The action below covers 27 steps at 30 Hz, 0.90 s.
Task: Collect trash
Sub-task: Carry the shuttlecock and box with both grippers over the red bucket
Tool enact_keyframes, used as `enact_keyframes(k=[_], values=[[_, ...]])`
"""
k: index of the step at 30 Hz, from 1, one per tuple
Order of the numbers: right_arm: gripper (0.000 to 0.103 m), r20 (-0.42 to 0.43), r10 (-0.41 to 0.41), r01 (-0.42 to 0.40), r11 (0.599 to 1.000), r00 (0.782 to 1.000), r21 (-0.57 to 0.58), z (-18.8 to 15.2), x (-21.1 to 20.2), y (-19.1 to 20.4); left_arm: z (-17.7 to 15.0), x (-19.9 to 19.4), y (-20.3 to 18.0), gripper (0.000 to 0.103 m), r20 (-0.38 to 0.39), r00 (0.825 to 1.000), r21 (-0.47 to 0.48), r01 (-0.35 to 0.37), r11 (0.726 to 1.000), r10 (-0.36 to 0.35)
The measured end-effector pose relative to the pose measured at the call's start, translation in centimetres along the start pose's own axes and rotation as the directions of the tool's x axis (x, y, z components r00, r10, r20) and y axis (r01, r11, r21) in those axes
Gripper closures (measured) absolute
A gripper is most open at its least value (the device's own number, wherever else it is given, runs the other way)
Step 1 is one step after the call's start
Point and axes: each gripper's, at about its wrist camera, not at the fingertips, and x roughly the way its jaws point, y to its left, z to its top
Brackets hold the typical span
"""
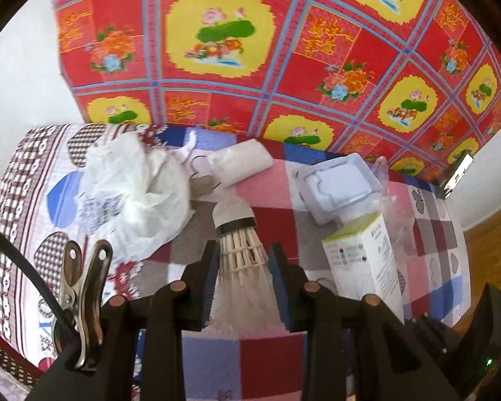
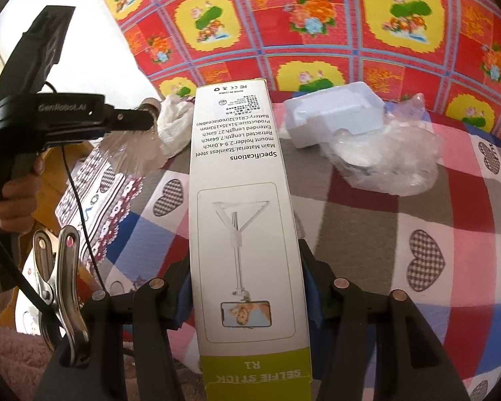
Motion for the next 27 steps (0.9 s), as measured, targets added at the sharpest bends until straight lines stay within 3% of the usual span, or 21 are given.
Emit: enact_keyframes(k=[11, 21, 27], values=[[0.049, 0.036, -0.041, 0.042, 0.999, 0.999, -0.027, 0.6, -1.6, 6.5, -2.9, -5.5, 6.0, 0.071, 0.049, 0.999, 0.002, -0.022, 1.0, 0.022], [0.049, 0.076, -0.034, 0.04, 0.996, 0.997, -0.084, 0.9, -1.8, 14.8, -6.2, -11.8, 12.6, 0.071, 0.119, 0.992, -0.036, -0.025, 0.999, 0.029], [0.049, 0.065, 0.005, 0.005, 0.988, 0.998, -0.152, 1.9, 0.0, 20.4, -7.9, -15.2, 17.8, 0.071, 0.158, 0.985, -0.066, -0.064, 0.996, 0.074]])
